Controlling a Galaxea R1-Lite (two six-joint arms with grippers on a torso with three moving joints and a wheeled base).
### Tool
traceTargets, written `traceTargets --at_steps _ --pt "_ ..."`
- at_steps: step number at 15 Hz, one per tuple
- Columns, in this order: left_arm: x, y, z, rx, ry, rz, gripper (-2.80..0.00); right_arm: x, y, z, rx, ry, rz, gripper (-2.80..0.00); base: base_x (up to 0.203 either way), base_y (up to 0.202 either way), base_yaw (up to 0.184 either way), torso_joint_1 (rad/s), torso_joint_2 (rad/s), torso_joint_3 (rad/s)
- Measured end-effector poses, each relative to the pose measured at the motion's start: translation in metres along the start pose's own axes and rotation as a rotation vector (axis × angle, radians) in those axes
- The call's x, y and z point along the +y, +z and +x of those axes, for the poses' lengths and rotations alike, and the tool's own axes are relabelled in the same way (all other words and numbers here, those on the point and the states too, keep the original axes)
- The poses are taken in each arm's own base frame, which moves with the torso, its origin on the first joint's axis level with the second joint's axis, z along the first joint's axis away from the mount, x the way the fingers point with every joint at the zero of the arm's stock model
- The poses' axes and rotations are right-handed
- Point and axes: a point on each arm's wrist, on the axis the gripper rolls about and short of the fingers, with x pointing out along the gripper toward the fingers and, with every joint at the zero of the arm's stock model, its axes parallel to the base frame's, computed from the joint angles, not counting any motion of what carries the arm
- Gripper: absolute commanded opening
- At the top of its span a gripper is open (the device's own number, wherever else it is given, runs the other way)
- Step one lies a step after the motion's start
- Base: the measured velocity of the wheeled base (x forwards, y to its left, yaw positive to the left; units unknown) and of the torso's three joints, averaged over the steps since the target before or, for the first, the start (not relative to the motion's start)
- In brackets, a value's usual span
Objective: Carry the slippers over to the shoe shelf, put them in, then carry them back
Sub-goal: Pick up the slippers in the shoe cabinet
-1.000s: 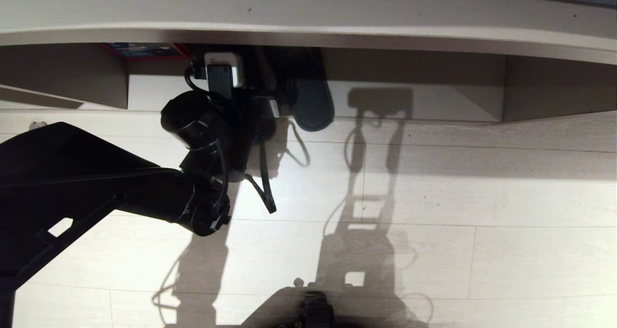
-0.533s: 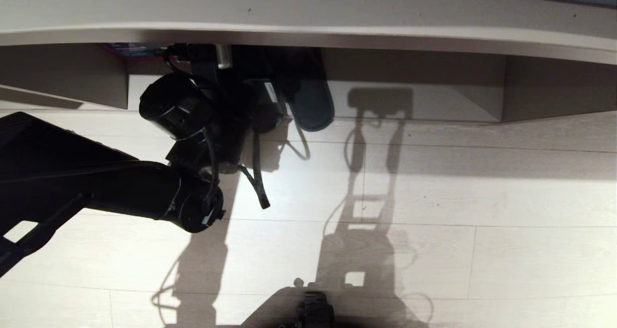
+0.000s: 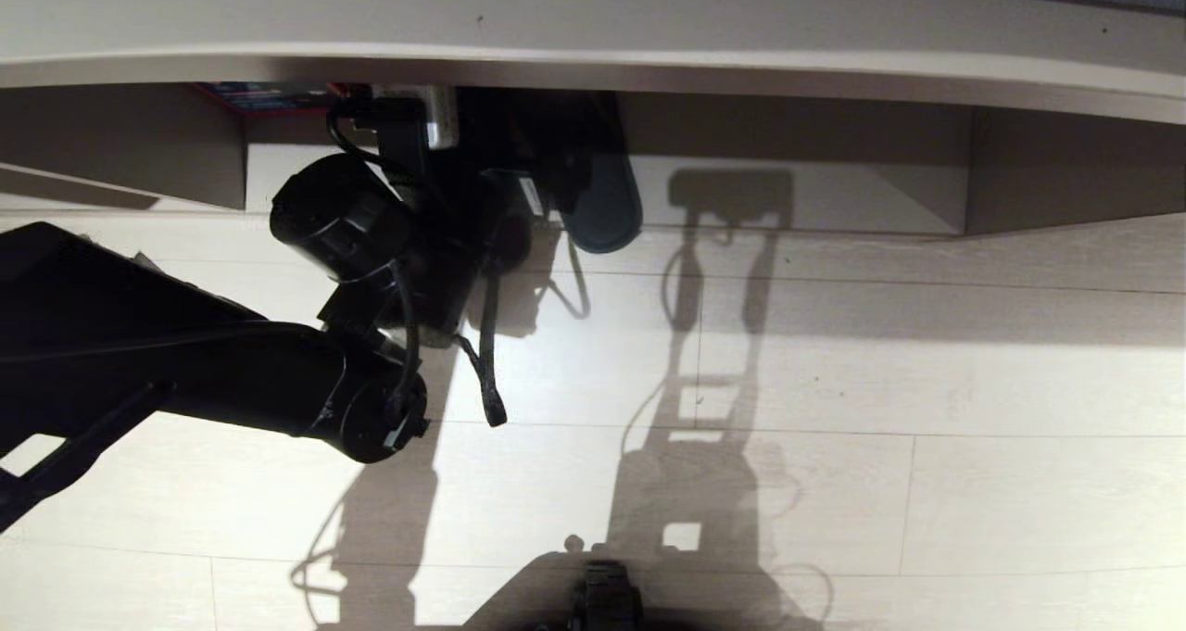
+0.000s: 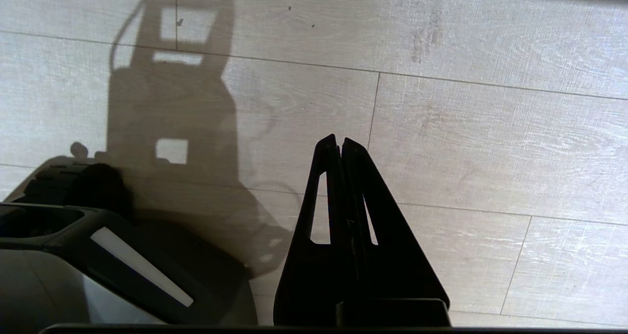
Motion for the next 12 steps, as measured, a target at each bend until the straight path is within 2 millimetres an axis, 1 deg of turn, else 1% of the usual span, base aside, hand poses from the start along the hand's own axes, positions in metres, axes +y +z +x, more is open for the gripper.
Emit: traceTargets --at_steps 3,5,9,12 --pt "-0.003 -0.017 -0.002 0.046 -0.015 0.011 0.0 0.0 0.0 0.0 0.0 0.0 0.0 -2.8 0.0 0.0 0.0 0.0 0.0 0.0" --pt "-0.004 -0.024 -0.002 0.065 -0.019 0.015 0.0 0.0 0.0 0.0 0.0 0.0 0.0 -2.8 0.0 0.0 0.0 0.0 0.0 0.0" --pt "-0.005 -0.03 -0.004 0.078 -0.018 0.017 0.0 0.0 0.0 0.0 -0.001 0.0 0.003 -2.8 0.0 0.0 0.0 0.0 0.0 0.0" --pt "-0.004 -0.033 -0.012 0.107 -0.022 0.027 0.0 0.0 0.0 0.0 -0.001 0.0 0.003 -2.8 0.0 0.0 0.0 0.0 0.0 0.0"
